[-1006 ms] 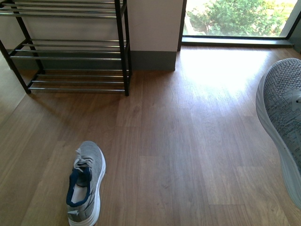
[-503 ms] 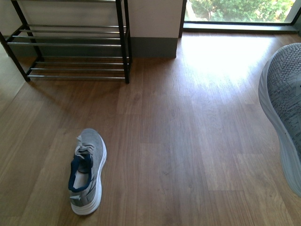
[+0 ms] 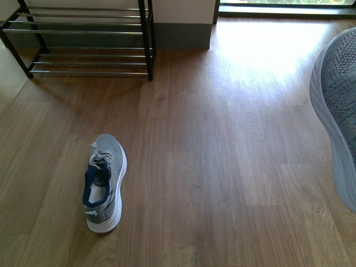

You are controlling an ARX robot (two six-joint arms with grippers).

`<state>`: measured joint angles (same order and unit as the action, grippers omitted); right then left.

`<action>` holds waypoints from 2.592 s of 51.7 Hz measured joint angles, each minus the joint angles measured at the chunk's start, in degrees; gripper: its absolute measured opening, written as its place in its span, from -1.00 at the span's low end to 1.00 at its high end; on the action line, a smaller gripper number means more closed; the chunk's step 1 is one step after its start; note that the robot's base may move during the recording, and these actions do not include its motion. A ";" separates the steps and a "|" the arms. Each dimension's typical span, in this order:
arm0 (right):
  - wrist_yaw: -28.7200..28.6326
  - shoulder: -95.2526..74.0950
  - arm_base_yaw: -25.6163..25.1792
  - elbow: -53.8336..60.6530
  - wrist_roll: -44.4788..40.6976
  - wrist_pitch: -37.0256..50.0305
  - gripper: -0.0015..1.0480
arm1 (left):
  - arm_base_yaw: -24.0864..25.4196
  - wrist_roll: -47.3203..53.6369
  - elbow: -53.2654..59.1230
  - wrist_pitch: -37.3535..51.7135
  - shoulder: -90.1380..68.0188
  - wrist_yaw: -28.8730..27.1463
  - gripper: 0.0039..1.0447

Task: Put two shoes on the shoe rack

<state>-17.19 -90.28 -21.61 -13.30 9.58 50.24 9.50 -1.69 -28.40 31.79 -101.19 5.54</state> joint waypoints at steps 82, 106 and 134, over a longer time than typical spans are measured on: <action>0.00 0.00 0.00 0.00 0.00 0.00 -0.97 | -11.06 2.71 -37.66 -3.32 -55.74 2.38 0.83; 0.00 0.00 0.00 0.00 0.00 0.00 -0.97 | -10.29 4.90 -40.19 -6.69 -57.46 3.04 0.83; 0.02 0.00 0.00 0.00 0.00 0.00 -0.97 | -9.70 8.07 -40.65 -8.70 -57.11 3.96 0.83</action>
<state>-17.17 -90.28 -21.61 -13.30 9.58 50.24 -0.21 6.37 -69.06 23.09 -158.30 9.50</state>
